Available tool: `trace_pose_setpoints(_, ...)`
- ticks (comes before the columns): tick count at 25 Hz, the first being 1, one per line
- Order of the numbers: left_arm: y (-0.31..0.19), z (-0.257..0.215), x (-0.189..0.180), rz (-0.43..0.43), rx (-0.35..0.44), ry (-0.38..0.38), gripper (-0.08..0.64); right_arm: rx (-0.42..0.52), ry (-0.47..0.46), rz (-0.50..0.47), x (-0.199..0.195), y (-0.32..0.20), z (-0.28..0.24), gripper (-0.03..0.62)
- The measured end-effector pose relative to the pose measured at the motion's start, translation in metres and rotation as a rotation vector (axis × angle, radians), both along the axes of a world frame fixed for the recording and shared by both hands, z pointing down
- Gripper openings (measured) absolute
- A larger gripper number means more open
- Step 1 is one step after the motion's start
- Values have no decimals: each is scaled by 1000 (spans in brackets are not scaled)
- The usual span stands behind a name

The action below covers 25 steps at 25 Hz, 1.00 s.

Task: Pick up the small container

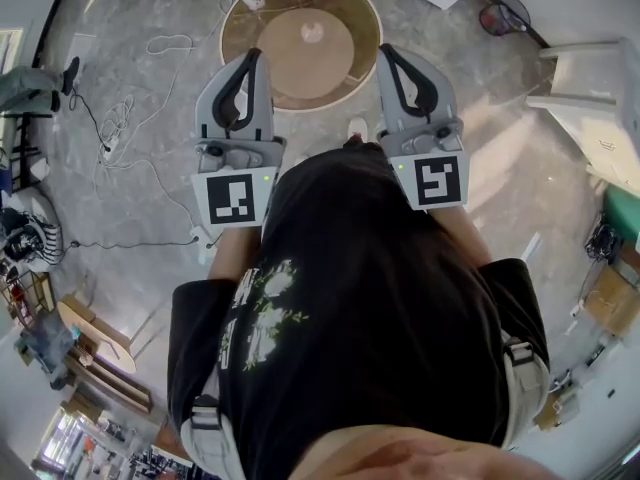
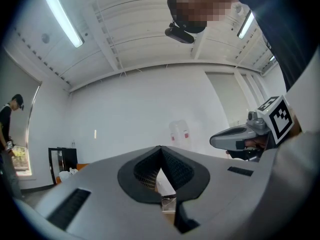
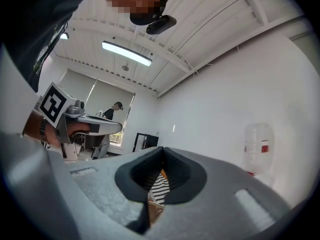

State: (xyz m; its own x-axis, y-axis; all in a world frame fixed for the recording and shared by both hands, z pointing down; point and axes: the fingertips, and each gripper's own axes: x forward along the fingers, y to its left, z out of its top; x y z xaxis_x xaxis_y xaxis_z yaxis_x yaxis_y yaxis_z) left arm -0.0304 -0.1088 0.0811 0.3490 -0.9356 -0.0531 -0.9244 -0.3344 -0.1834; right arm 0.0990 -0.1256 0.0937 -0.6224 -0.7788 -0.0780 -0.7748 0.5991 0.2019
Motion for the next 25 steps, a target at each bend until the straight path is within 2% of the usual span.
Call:
trace_pose_setpoints(11, -36, 16, 34, -124, -26, 13, 2, -26, 11, -133, 32, -48, 18, -3)
trace_pose_setpoints(16, -42, 31, 51, -165, -56, 18, 2, -41, -3, -161, 49, -63, 31, -3)
trace_pose_setpoints(25, -82, 34, 55, -160, -92, 6, 2, -107, 5, -154, 59, -100, 43, -3)
